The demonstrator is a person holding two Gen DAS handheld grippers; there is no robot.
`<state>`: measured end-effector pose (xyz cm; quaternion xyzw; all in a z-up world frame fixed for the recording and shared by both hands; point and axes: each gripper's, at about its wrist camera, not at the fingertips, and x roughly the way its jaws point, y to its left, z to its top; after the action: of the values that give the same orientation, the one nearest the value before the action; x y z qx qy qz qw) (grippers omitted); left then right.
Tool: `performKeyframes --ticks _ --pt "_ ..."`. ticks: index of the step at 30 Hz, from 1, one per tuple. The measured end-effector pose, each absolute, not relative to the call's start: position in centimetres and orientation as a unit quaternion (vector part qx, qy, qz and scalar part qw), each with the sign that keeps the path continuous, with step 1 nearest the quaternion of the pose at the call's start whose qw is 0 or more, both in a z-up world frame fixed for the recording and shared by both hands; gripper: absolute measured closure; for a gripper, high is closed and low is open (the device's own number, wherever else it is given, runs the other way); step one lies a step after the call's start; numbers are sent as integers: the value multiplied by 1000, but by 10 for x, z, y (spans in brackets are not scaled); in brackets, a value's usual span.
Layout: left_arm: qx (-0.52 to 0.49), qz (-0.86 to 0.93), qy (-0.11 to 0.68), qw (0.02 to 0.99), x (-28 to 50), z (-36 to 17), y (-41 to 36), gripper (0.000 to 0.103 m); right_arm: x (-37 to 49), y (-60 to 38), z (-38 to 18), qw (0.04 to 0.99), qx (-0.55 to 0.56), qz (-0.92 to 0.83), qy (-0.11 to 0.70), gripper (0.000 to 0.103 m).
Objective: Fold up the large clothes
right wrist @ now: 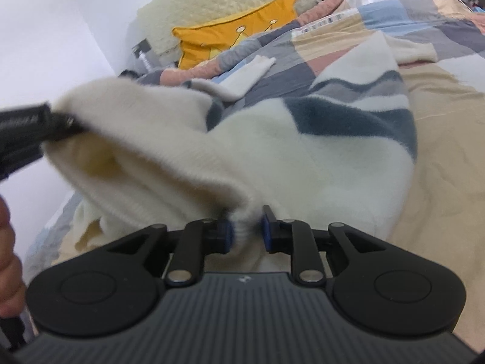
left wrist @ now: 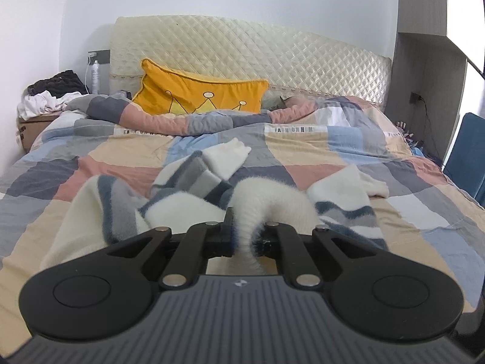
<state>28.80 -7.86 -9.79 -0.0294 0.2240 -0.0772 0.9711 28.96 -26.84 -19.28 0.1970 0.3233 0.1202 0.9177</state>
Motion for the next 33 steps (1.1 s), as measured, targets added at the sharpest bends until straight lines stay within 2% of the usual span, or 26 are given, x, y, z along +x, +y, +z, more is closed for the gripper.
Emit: performKeyframes --ticks 9,14,19,27,33 --pt "-64 -66 238 967 296 -113 -56 95 301 -267 -196 924 197 100 312 79" --pt "-68 -64 238 967 292 -112 -54 95 300 -265 -195 929 186 89 307 84" --pt "-82 -68 239 965 277 -100 -51 96 286 -275 -188 941 199 57 267 87" --pt "-111 -94 209 967 235 -32 -39 96 248 -283 -118 970 142 41 192 90" --pt "-124 -107 147 975 199 51 -33 96 241 -292 -7 983 129 55 117 91"
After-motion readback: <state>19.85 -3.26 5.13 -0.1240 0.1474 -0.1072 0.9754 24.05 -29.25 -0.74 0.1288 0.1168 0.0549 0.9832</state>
